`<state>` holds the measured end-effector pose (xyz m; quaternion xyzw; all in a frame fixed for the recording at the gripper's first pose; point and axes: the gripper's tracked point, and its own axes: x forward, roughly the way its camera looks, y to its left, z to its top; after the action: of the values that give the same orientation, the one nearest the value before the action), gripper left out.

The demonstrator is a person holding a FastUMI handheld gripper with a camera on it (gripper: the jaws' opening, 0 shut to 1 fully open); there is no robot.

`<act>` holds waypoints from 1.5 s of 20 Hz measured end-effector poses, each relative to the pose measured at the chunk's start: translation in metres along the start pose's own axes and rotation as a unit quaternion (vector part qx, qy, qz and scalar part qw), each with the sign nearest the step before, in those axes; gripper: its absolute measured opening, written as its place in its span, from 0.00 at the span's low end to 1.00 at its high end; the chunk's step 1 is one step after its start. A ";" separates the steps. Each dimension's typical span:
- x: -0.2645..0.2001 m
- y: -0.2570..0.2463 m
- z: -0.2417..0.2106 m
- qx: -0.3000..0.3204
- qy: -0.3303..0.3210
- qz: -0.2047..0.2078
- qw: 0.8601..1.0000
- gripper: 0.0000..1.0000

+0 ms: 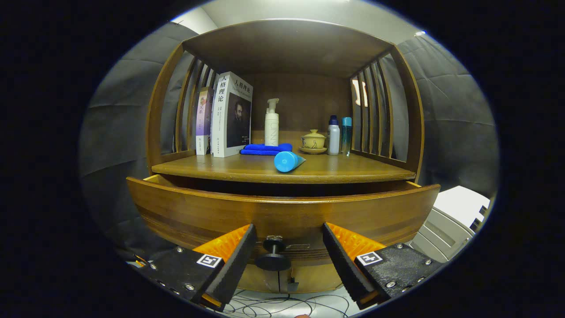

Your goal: Pull open the drawer, take out the items inside it, and place them on the countertop above the cabinet.

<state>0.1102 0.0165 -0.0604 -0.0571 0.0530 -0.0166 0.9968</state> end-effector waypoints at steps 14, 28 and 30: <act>0.026 0.007 0.000 0.001 -0.010 -0.008 1.000 0.95; 0.053 0.008 0.004 -0.021 -0.024 -0.006 0.999 0.95; 0.042 0.008 0.002 -0.022 -0.015 -0.004 1.000 0.95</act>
<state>0.1528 0.0232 -0.0636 -0.0798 0.0378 -0.0182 0.9959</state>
